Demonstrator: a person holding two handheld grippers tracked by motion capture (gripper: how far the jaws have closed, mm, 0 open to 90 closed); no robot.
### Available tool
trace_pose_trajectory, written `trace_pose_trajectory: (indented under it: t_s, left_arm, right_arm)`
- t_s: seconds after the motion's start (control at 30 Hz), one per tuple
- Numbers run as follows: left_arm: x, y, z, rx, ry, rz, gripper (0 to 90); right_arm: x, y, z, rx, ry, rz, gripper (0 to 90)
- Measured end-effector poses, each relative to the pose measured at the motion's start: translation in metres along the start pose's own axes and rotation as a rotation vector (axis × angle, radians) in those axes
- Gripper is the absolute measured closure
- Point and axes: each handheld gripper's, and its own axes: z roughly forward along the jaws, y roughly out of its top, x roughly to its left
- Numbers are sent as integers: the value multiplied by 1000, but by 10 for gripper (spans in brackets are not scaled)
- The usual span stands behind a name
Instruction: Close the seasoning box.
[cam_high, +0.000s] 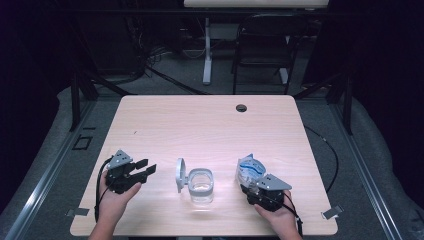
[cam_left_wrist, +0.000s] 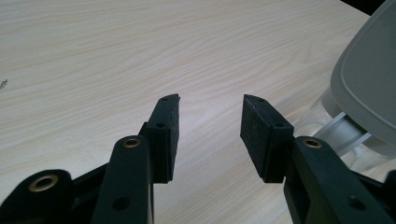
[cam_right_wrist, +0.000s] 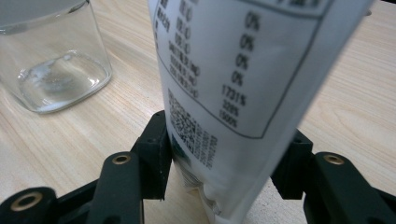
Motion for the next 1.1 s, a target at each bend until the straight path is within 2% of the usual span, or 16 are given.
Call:
trace_pose_trajectory:
  t_s: [0.27,0.4,0.53,0.7,1.1]
  left_arm:
    - [0,0,0,0,2,0,577]
    - [0,0,0,1,2,0,577]
    - [0,-1,0,4,2,-3,576]
    - [1,0,0,0,1,2,576]
    - [0,0,-1,0,0,0,576]
  right_arm:
    - [2,2,-1,12,12,-22,483]
    - [4,5,-1,-4,9,-26,483]
    - [5,8,-4,-15,-2,-39,483]
    - [7,15,-8,-19,-33,-92,483]
    - [6,28,-10,-30,-63,-137,483]
